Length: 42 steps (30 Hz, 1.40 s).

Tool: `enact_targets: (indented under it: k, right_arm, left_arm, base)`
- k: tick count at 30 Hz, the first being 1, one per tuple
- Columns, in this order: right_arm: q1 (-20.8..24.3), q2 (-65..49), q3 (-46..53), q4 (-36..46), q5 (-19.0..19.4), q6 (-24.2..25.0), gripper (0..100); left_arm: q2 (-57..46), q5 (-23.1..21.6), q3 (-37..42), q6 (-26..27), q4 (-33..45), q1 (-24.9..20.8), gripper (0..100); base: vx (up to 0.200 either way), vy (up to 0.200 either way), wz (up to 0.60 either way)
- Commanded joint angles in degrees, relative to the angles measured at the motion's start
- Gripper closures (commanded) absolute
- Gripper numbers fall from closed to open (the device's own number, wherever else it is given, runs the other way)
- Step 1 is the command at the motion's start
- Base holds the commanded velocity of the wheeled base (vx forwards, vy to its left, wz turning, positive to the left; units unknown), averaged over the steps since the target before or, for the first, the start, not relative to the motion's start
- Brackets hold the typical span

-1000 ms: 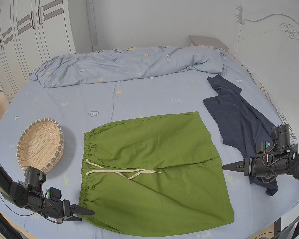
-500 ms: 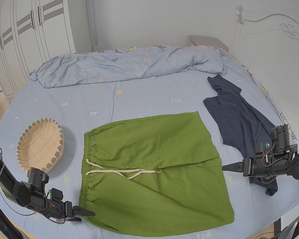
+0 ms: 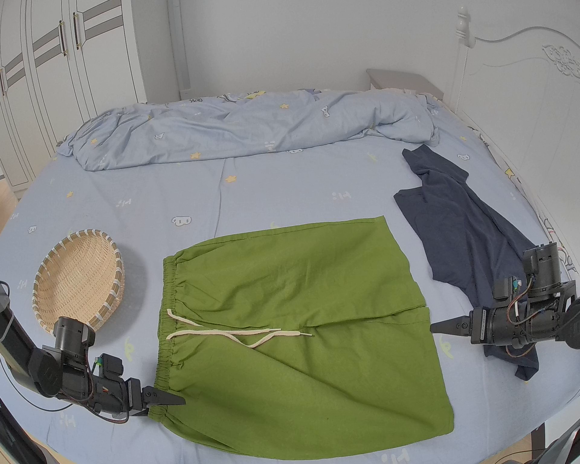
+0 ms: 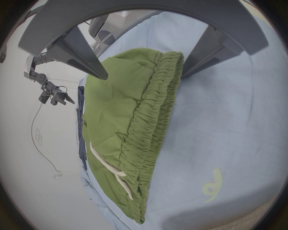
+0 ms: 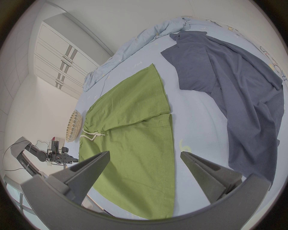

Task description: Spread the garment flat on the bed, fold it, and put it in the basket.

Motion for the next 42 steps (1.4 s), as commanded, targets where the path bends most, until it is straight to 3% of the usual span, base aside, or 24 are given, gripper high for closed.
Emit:
enact_targets:
  k: [1, 2, 14, 18, 20, 24, 28, 35, 36, 38, 42]
  right_arm:
    - [0.0, 0.7, 0.0, -0.1, 0.0, 0.0, 0]
    - [0.0, 0.8, 0.0, -0.1, 0.0, 0.0, 0]
    - [0.3, 1.0, 0.7, -0.1, 0.0, -0.3, 0]
    - [1.5, 0.6, 2.1, 0.3, 0.2, -0.7, 0]
    - [2.7, 0.0, 5.9, 0.3, 0.3, -1.2, 0]
    - [2.8, 0.2, 10.1, 0.3, 0.6, -3.8, 0]
    - [2.6, 0.2, 14.2, 0.4, 4.8, -4.3, 0]
    - [2.8, 1.1, 18.1, 0.3, 8.1, -6.4, 0]
    - [2.5, 3.1, 19.1, 0.3, 13.4, -6.6, 0]
    - [2.3, 5.1, 19.5, 0.3, 15.6, -6.6, 0]
    - [2.5, 9.2, 19.8, -0.3, 15.9, -7.9, 0]
  left_arm:
    - [0.6, 0.0, 0.4, 0.0, 0.0, 0.1, 0]
    - [0.5, 0.0, 0.6, 0.0, 0.0, 0.1, 100]
    - [-2.3, 0.3, 3.6, 0.2, -0.1, 2.6, 100]
    - [-2.9, 0.8, 5.2, 0.5, -0.1, 4.6, 100]
    - [-4.0, 0.6, 6.0, 0.6, -0.1, 8.5, 100]
    - [-5.7, 0.4, 6.1, 0.6, -0.1, 10.1, 100]
    - [-6.0, 0.4, 6.0, 0.6, -0.2, 10.6, 100]
    - [-5.8, 0.4, 5.9, 0.6, -0.2, 10.6, 100]
    - [-5.7, 0.4, 5.8, 0.6, -0.1, 10.6, 100]
    - [-5.7, 0.3, 5.7, 0.6, -0.2, 10.6, 100]
    - [-5.7, 0.3, 5.4, 0.6, -0.1, 10.7, 100]
  base:
    - [0.000, 0.000, 0.00]
    - [0.000, 0.000, 0.00]
    - [0.000, 0.000, 0.00]
    - [0.000, 0.000, 0.00]
    - [0.000, 0.000, 0.00]
    - [0.000, 0.000, 0.00]
    - [0.000, 0.000, 0.00]
    - [0.000, 0.000, 0.00]
    - [0.000, 0.000, 0.00]
    - [0.000, 0.000, 0.00]
    - [0.000, 0.000, 0.00]
